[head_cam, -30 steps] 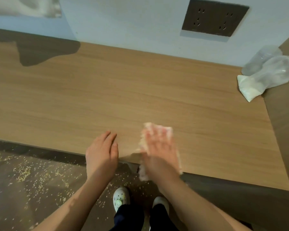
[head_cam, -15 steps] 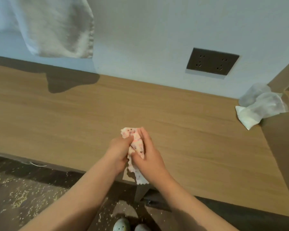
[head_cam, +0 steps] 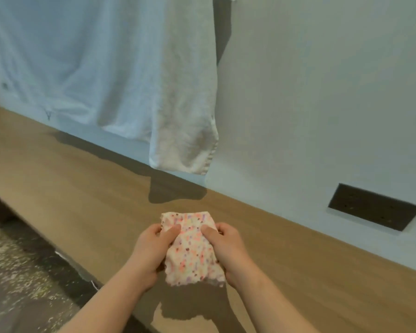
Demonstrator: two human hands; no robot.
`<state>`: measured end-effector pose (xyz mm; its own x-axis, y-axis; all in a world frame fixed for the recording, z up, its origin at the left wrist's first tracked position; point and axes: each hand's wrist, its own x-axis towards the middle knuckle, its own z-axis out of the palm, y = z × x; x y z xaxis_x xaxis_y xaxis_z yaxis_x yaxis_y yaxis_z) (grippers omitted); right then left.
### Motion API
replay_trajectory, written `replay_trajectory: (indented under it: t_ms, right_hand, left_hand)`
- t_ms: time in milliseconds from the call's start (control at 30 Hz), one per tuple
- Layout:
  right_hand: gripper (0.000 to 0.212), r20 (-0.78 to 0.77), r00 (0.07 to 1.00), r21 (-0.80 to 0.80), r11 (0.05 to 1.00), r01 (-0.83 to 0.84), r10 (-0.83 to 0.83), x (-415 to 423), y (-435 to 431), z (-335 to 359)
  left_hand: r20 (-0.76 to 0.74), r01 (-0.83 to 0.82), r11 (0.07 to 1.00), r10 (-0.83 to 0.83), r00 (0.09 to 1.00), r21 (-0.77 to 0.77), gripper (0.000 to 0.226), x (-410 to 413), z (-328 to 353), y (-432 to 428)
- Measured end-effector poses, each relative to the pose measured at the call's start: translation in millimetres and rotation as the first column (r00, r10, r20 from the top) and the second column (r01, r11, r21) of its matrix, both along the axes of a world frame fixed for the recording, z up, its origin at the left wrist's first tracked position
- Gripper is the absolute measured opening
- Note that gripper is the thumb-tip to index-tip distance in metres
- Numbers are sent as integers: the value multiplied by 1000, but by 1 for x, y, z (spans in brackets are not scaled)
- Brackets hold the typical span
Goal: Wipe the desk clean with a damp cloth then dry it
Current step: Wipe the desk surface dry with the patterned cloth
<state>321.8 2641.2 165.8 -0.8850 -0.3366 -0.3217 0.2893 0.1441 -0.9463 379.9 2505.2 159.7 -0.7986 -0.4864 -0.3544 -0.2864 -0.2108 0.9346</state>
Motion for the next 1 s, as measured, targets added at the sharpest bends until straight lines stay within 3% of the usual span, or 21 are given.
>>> replay_trajectory:
  t_ms: [67,133,267,367,567,667,800,1000]
  right_hand:
    - [14,-37,999,-4,1000,-25,25,-2,-36,10]
    - [16,-61,997,-19,999,-47,45,-3,-73,22]
    - [16,-89,987,-45,989,-139,135,-1,-158,46]
    - [15,-45,980,-113,973,-199,195,6,-233,60]
    - [14,14,961,-152,951,-270,275,27,-398,86]
    - [12,50,950,-162,941,-296,307,37,-473,96]
    - [28,98,931,-157,930,-333,351,39,-563,94]
    - [11,14,928,-167,916,-364,372,6,-693,91]
  left_hand:
    - [-35,6,967,3,999,256,26,5,8,-32]
    - [-78,-9,946,37,996,324,30,11,17,-68]
    - [-123,-160,945,202,972,284,34,25,37,-150]
    - [-152,-201,925,260,954,322,27,40,53,-219]
    - [-172,-306,891,378,910,335,33,63,78,-377]
    - [-178,-324,893,389,904,312,35,68,87,-457]
    - [-175,-378,876,440,881,301,31,68,90,-542]
    - [-159,-367,891,416,895,267,32,50,89,-663]
